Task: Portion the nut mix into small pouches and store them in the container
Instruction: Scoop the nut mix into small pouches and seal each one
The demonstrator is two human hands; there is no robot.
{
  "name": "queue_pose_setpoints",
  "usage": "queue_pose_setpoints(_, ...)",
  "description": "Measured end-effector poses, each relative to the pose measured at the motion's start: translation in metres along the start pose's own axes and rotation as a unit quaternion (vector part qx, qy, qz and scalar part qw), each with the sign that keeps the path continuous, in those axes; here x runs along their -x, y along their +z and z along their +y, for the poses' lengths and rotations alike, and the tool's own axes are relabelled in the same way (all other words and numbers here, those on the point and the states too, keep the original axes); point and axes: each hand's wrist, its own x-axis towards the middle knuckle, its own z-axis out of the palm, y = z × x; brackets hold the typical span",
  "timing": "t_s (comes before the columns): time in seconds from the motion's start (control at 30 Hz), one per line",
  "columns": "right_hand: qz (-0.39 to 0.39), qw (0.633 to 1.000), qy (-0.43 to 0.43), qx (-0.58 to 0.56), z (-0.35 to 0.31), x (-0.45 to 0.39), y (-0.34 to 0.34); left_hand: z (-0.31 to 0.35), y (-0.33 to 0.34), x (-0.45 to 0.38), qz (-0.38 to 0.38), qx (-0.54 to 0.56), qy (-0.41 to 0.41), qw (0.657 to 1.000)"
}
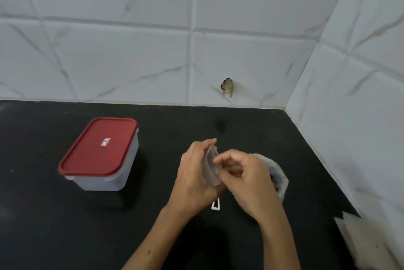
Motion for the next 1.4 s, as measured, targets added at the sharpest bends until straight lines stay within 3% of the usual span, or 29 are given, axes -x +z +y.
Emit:
queue_pose_setpoints(0.1,0.012,0.994,0.008,0.112,0.002,-0.008,0.011,-0.011,-0.005,-0.001,0.0,-0.023,0.026,0.999)
queue_pose_setpoints(0.23,-0.01,0.986,0.011,0.164,0.0,-0.016,0.02,-0.019,-0.004,0.0,-0.009,-0.009,0.048,0.999)
queue_pose_setpoints(0.5,-0.12,0.989,0.043,0.069,0.012,-0.028,0.021,-0.03,0.001,-0.003,-0.03,-0.029,0.045,0.998)
queue_pose_setpoints(0.8,-0.122,0.988,0.066,0.074,0.008,-0.031,0.019,-0.031,0.005,-0.004,-0.002,-0.067,0.014,0.998)
queue_pose_setpoints(0.9,-0.066,0.997,0.042,0.022,0.006,-0.028,0.016,-0.03,0.006,-0.003,0.02,-0.044,-0.045,0.998)
queue_pose_setpoints(1.0,0.063,0.997,0.048,-0.01,0.007,-0.029,0.011,-0.032,0.006,-0.001,0.048,-0.022,-0.109,0.993)
queue_pose_setpoints(1.07,0.111,0.99,0.073,0.043,0.012,-0.029,0.009,-0.034,0.005,0.0,0.056,-0.023,-0.129,0.99)
queue_pose_setpoints(1.1,0.1,0.987,0.096,0.083,0.015,-0.029,0.011,-0.034,0.004,0.0,0.056,-0.026,-0.134,0.989)
queue_pose_setpoints(1.23,-0.035,0.94,0.212,0.266,0.038,-0.033,0.041,-0.033,0.003,0.001,0.049,-0.02,-0.148,0.988)
queue_pose_setpoints(1.4,-0.074,0.893,0.273,0.349,0.053,-0.031,0.08,-0.033,0.005,0.008,0.034,0.021,-0.187,0.982)
